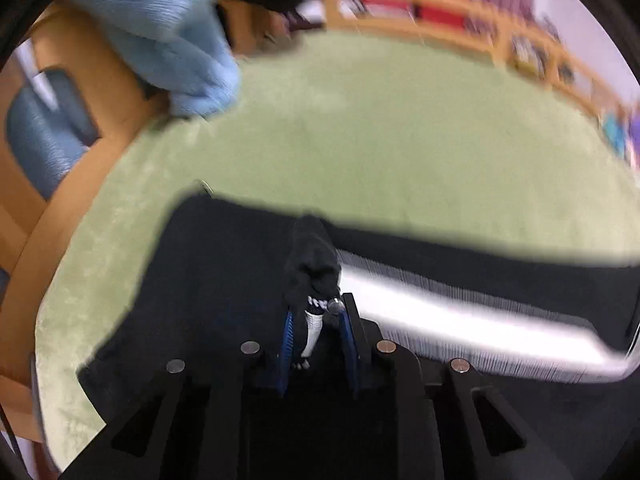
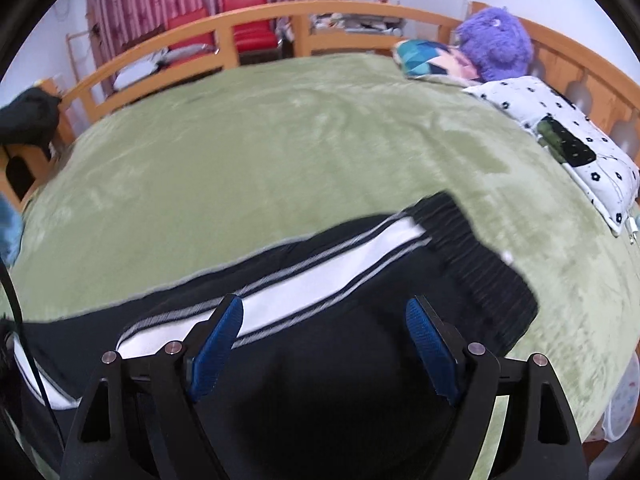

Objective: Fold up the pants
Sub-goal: 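Press the folded sweatpants flat with both tools along the white stripe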

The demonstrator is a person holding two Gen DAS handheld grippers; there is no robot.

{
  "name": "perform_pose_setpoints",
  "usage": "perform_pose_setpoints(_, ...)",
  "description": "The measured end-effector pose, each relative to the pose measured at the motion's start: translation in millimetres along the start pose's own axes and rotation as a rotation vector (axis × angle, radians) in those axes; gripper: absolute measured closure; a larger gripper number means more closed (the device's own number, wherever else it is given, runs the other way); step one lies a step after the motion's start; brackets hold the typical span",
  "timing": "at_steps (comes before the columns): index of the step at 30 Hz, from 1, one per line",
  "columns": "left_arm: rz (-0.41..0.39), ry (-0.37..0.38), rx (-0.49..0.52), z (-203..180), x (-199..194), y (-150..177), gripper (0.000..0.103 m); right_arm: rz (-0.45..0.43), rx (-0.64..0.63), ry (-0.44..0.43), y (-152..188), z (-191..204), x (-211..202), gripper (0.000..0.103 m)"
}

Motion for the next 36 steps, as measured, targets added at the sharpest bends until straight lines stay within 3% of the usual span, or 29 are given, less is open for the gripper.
perform_pose_setpoints(2,-0.038,-0.056,-0.049,27,-1,-24,0.083,0.015,-0.032,-0.024,7,14,0,0.020)
perform_pose_setpoints(5,0.007,-0.118,-0.148,66,18,-45,0.076,0.029,-0.121,-0.091,14,46,-1,0.020)
perform_pose_setpoints(8,0.071,-0.288,-0.148,84,26,-51,0.065,0.039,-0.205,-0.180,17,80,1,0.020)
perform_pose_setpoints(10,0.037,-0.321,-0.147,86,11,-50,0.035,0.038,-0.261,-0.209,17,98,3,0.020)
perform_pose_setpoints(12,-0.019,-0.240,-0.148,81,-12,-46,0.028,0.028,-0.319,-0.220,19,113,7,0.020)
perform_pose_setpoints(16,-0.065,0.003,-0.055,41,-41,-40,0.028,0.094,-0.299,-0.272,25,121,25,0.020)
perform_pose_setpoints(18,-0.061,0.175,0.042,-2,-50,-33,0.028,0.116,-0.247,-0.327,31,120,29,0.020)
perform_pose_setpoints(21,-0.050,0.362,0.221,-84,-60,-15,0.028,0.108,-0.202,-0.333,39,112,27,0.020)
perform_pose_setpoints(27,-0.001,0.526,0.554,-209,-61,22,0.028,0.074,-0.122,-0.338,60,87,4,0.020)
perform_pose_setpoints(29,0.014,0.534,0.638,-234,-64,33,0.028,0.050,-0.107,-0.327,64,76,-6,0.020)
perform_pose_setpoints(31,0.033,0.509,0.723,-251,-62,48,0.028,0.039,-0.082,-0.325,68,65,-13,0.020)
perform_pose_setpoints(33,0.082,0.532,0.777,-257,-57,61,0.028,0.043,-0.048,-0.328,70,53,-16,0.020)
perform_pose_setpoints(36,0.099,0.560,0.746,-252,-53,64,0.029,0.040,0.017,-0.337,77,31,-18,0.020)
Point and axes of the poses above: each gripper's, at about its wrist camera, not at the fingertips, and x roughly the way its jaws point, z to its left, y to its underside, the point moved 4 cm from there along x, roughly the way its jaws point, and after that the axes turned 11 degrees about -y, right-handed, at the moved point
